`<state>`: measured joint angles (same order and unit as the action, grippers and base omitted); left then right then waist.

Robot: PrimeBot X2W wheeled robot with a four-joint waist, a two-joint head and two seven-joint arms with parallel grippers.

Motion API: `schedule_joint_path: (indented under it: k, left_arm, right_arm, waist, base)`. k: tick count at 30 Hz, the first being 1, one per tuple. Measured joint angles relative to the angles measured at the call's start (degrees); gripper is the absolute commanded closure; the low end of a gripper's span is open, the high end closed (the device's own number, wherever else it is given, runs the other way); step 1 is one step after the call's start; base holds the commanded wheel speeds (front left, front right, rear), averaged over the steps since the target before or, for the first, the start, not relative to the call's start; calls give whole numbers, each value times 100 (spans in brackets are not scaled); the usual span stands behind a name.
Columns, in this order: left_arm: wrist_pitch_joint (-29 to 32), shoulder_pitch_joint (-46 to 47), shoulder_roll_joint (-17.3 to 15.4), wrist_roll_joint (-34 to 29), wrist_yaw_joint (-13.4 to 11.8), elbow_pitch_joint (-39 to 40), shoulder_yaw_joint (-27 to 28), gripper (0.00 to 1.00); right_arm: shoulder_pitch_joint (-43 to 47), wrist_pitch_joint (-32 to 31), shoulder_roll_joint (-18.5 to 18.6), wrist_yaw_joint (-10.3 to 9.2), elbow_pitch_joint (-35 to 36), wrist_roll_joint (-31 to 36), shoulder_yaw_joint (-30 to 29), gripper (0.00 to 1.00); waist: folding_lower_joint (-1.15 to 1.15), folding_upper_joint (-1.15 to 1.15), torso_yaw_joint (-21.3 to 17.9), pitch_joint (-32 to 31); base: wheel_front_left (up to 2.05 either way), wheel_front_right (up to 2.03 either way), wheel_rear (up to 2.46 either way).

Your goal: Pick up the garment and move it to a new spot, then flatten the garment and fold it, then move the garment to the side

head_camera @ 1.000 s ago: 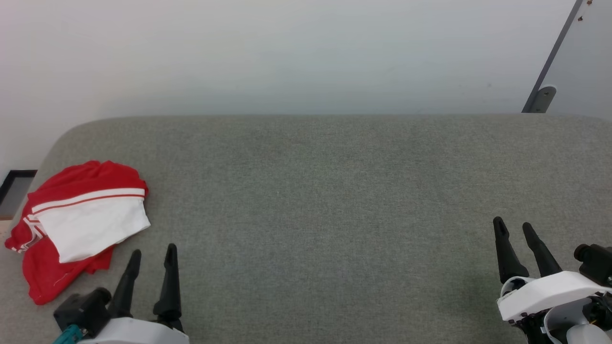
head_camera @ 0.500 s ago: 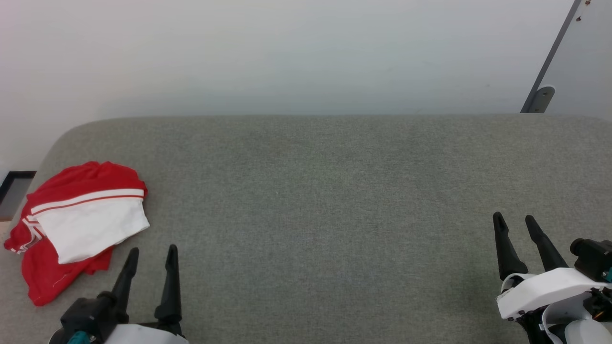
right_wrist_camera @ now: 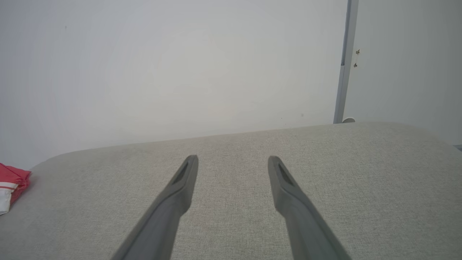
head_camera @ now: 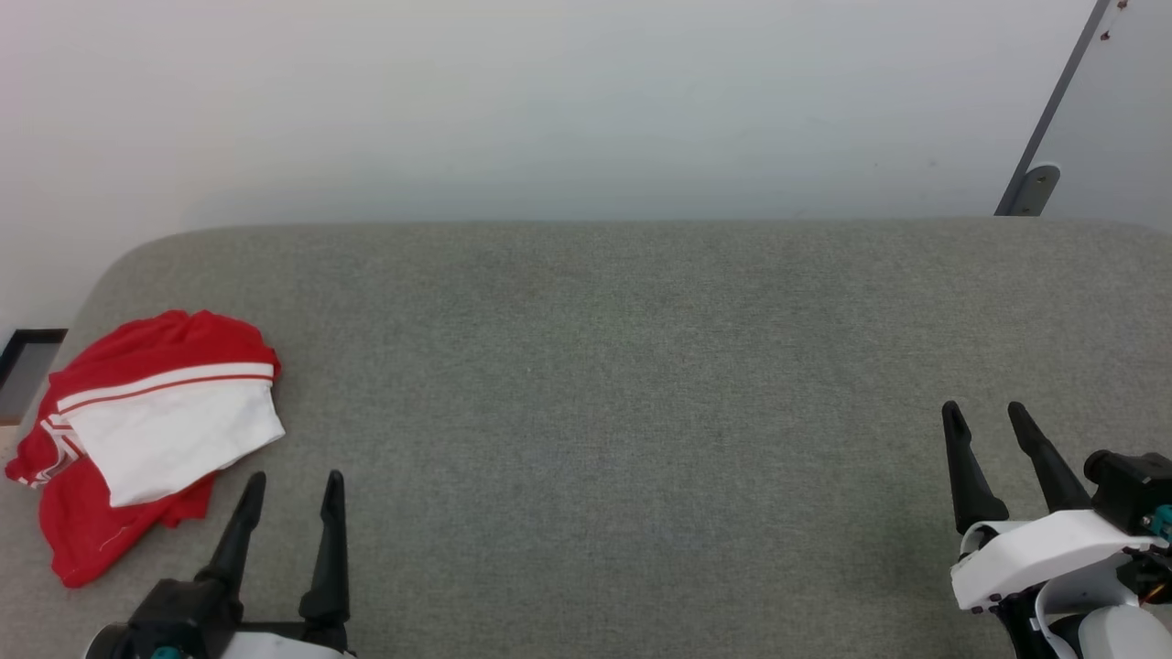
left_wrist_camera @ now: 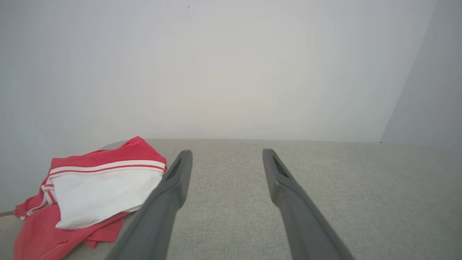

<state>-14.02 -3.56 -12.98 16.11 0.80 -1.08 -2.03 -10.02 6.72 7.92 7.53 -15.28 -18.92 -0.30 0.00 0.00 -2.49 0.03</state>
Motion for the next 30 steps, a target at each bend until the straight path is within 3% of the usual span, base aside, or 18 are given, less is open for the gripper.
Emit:
schedule_joint_path:
  k: [10, 23, 30]
  left_arm:
    - [-110, -9, 3, -308, 48, 16, 10, 0]
    - [-111, -8, 76, -205, 103, -38, 58, 0]
    - [-56, -3, 98, -23, -37, -145, 270, 0]
  right_arm:
    - [-24, 60, 21, 0, 31, 347, 33, 0]
    - [-19, 59, 15, 0, 51, 347, 10, 0]
    - [0, 34, 20, 0, 60, 311, 172, 0]
  waist:
    - [0, 0, -7, 2]
    - [0, 0, 45, -17]
    - [0, 0, 302, -80]
  base:
    - [0, 0, 0]
    - [0, 0, 0]
    - [0, 0, 0]
